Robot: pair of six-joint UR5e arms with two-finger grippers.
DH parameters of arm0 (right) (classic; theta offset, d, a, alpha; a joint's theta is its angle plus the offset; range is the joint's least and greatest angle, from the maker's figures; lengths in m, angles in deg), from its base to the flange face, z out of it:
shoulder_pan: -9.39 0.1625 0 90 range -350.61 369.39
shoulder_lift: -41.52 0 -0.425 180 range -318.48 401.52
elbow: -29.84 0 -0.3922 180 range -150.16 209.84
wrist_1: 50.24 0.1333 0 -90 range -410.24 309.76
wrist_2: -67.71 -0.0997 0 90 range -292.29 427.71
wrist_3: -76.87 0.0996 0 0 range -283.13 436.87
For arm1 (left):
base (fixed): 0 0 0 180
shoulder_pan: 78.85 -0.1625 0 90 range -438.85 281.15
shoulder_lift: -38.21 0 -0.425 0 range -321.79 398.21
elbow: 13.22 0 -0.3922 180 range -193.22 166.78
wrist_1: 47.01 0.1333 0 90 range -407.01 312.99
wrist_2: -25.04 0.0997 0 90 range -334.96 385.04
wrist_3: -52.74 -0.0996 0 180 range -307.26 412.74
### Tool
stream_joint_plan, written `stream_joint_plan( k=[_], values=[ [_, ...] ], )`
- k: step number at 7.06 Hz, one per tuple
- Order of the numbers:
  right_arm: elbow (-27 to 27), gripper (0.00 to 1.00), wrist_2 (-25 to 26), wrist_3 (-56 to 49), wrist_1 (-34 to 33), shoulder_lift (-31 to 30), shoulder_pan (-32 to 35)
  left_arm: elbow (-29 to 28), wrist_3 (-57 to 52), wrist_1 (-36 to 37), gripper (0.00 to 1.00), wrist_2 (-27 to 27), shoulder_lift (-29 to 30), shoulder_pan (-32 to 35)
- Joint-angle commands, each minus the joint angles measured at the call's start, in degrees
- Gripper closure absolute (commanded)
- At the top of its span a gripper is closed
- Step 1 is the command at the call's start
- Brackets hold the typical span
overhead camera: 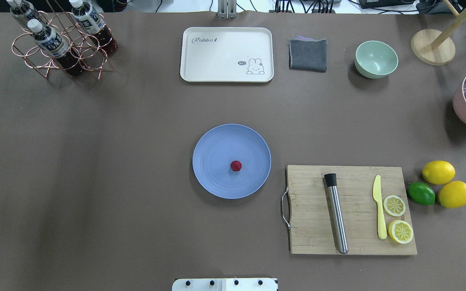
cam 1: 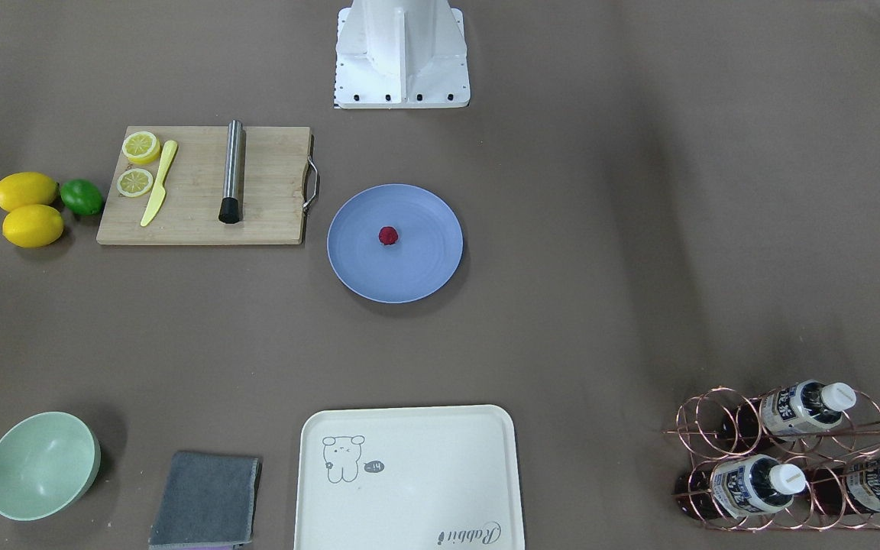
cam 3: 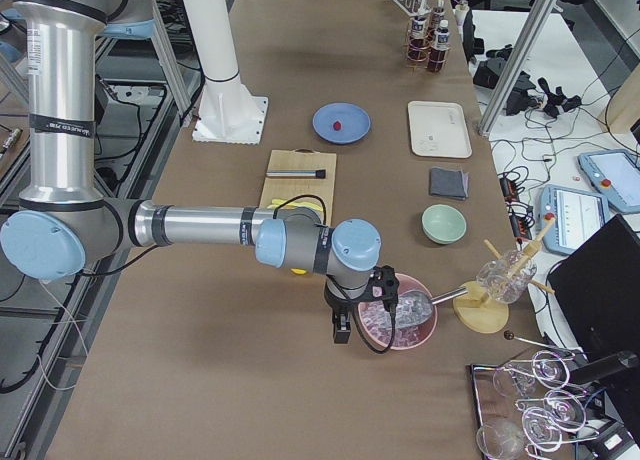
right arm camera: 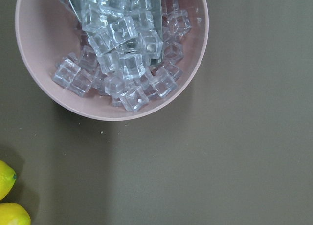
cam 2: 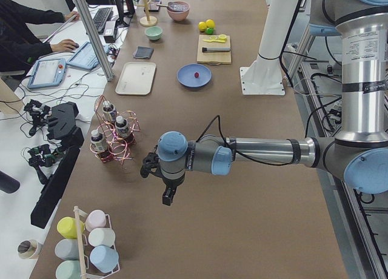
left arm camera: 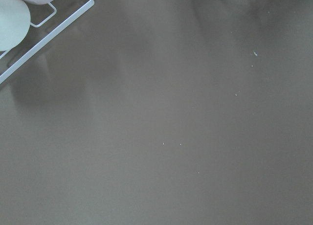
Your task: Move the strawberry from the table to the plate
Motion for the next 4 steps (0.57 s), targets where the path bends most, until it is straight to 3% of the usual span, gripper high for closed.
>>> stream_joint_plan(
  k=[1,4],
  values=[
    [0.03,0.0,-0.29,1.35,0.0,0.38,0.39,-0.03,0.06,-0.23,0.02,-0.23,-0.43,0.09],
    [-0.06,0.0,-0.29,1.45,0.0,0.65,0.39,0.15,0.06,-0.23,0.02,-0.23,-0.08,0.09]
  ],
)
